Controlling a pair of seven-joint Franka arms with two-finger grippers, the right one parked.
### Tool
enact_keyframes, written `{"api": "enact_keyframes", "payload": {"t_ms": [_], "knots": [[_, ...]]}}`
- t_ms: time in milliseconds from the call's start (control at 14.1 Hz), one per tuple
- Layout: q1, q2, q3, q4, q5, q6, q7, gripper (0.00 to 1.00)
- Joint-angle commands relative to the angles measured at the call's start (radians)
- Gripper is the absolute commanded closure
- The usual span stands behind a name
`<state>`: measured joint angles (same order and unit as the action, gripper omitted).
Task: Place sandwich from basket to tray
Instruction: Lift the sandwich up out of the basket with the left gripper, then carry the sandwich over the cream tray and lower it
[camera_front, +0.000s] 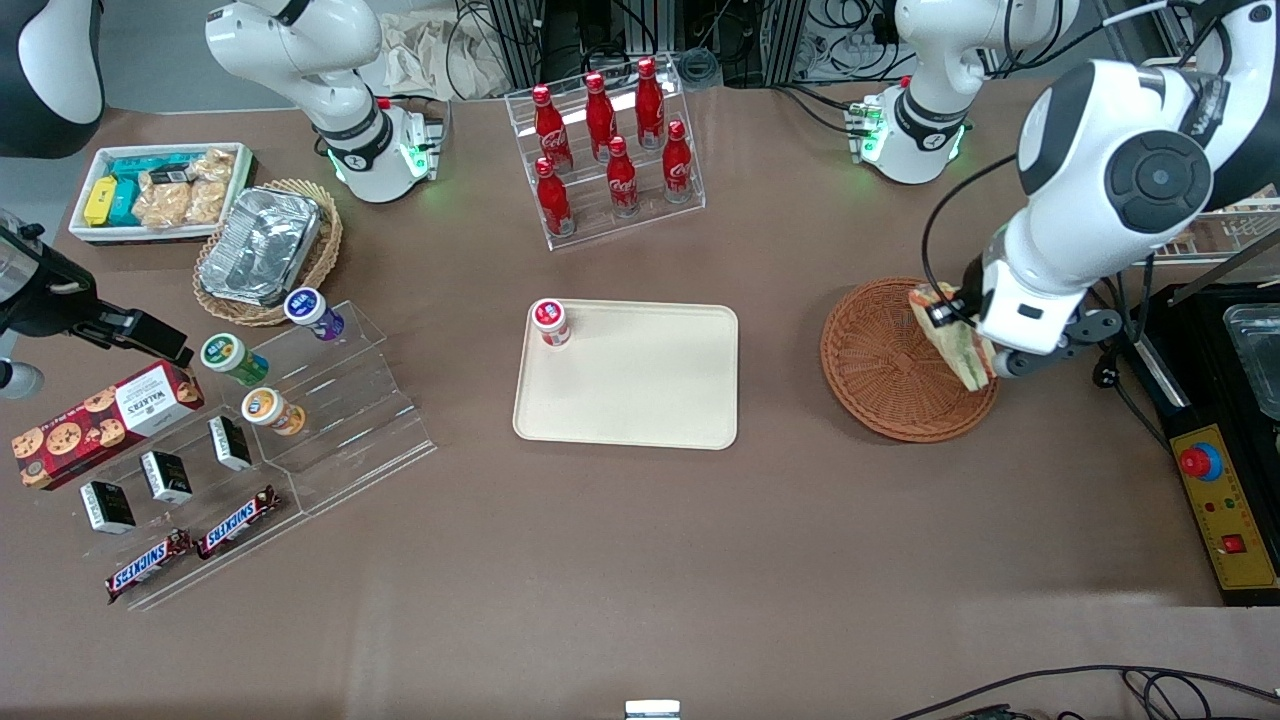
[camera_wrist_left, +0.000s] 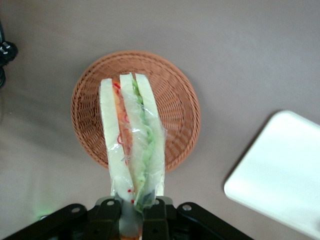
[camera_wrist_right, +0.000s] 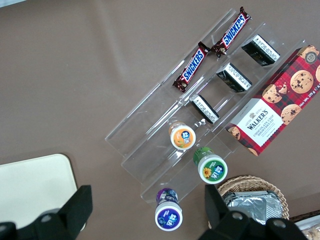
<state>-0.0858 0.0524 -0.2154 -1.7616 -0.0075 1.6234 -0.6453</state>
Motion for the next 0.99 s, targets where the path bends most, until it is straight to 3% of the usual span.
{"api": "enact_keyframes", "payload": {"t_ms": [0, 142, 354, 638, 921], "knots": [[-0.008, 0.070, -0.088, 0.143, -0.005, -0.094, 0.010, 1.00], [-0.037, 0.078, -0.143, 0.145, 0.000, -0.085, 0.022, 1.00], [-0.135, 0.109, -0.145, 0.131, 0.004, -0.004, 0.032, 1.00], [-0.250, 0.204, -0.145, 0.071, 0.015, 0.212, 0.035, 1.00], [-0.327, 0.251, -0.144, -0.096, 0.049, 0.464, 0.041, 1.00]]}}
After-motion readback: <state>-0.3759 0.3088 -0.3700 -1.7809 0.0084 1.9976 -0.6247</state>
